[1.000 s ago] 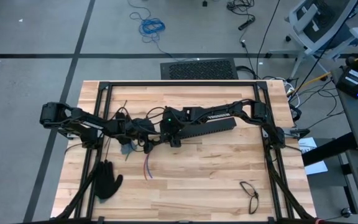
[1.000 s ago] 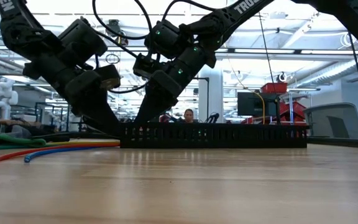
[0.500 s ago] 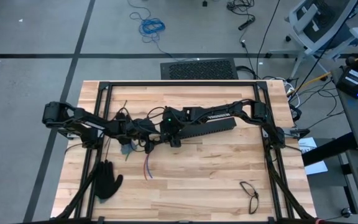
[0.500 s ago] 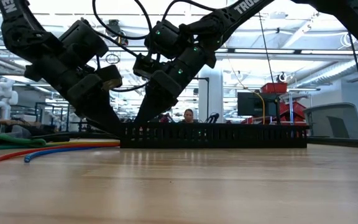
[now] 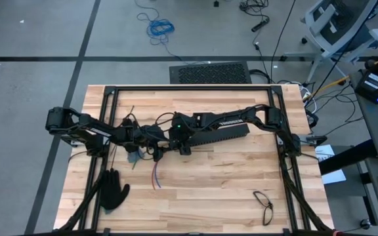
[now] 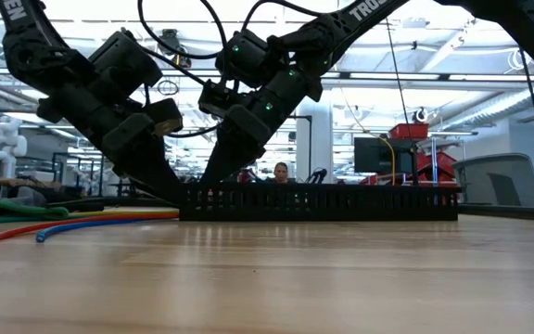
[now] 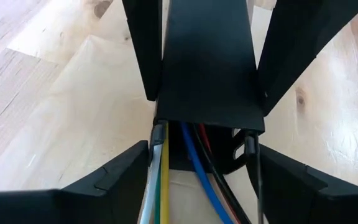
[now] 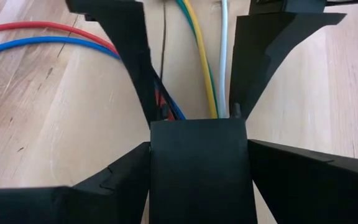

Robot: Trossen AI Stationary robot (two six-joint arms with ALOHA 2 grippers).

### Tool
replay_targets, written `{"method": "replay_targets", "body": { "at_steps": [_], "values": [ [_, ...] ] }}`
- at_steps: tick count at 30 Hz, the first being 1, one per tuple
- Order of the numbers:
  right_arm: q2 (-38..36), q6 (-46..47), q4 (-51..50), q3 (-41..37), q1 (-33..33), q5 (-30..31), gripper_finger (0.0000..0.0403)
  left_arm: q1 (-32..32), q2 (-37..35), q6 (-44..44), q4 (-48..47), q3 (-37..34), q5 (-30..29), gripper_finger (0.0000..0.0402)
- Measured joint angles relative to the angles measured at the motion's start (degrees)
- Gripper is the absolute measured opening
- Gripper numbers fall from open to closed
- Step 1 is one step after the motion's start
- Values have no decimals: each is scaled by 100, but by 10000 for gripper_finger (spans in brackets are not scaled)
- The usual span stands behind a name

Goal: Ziptie cables

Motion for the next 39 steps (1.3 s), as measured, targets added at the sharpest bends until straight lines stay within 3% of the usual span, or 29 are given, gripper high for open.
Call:
{"method": "replay_targets", "body": {
  "at_steps": [7, 28, 32, 39],
  "values": [
    [4, 24, 319, -8, -1, -27, 242, 2, 0, 12, -5, 0, -24, 223],
    [9, -2, 437, -4, 9, -22, 242, 0, -22, 118, -184, 98, -127, 223],
    [9, -7, 442, -4, 11, -22, 242, 0, -21, 339, -144, 98, -126, 249],
    [21, -2, 548, 9, 11, 16, 242, 2, -20, 615, -75, 111, -146, 340]
  ]
}}
